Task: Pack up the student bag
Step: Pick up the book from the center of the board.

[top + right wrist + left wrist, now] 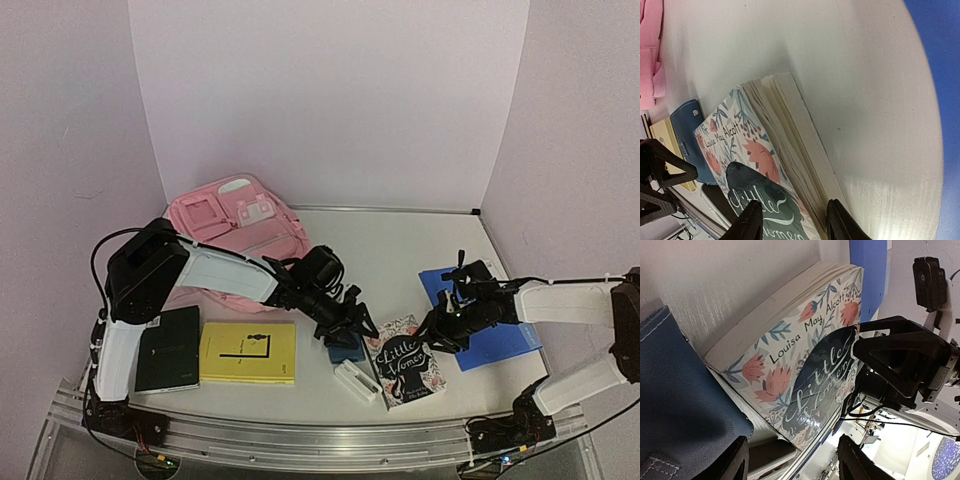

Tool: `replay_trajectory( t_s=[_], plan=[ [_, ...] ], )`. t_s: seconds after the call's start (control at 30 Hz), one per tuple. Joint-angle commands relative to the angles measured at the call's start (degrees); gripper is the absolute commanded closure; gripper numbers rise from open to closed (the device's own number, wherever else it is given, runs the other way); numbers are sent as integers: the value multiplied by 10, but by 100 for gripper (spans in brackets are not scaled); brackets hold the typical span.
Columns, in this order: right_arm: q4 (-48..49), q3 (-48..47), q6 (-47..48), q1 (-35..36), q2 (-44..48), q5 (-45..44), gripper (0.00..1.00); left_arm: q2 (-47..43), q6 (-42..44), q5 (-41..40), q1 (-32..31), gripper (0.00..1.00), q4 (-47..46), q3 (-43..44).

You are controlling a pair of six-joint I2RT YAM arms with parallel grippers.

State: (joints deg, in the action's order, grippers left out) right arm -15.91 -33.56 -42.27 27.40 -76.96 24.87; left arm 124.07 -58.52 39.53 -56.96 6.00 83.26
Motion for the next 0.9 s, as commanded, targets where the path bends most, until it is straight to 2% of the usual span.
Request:
replay_trajectory(
  t_s=[0.0,0.4,0.77,0.87],
  plan=[
    [9,2,9,1,-10,19,55,20,-9,14,0,40,-15,16],
    [31,-1,9,1,-29,37,53,84,-7,18,0,40,-23,69],
    [115,9,-29,1,-62,79,53,114,-19,-20,20,43,-55,115],
    [139,5,-29,1,-79,99,56,123,-18,-23,34,43,-56,127]
  ],
)
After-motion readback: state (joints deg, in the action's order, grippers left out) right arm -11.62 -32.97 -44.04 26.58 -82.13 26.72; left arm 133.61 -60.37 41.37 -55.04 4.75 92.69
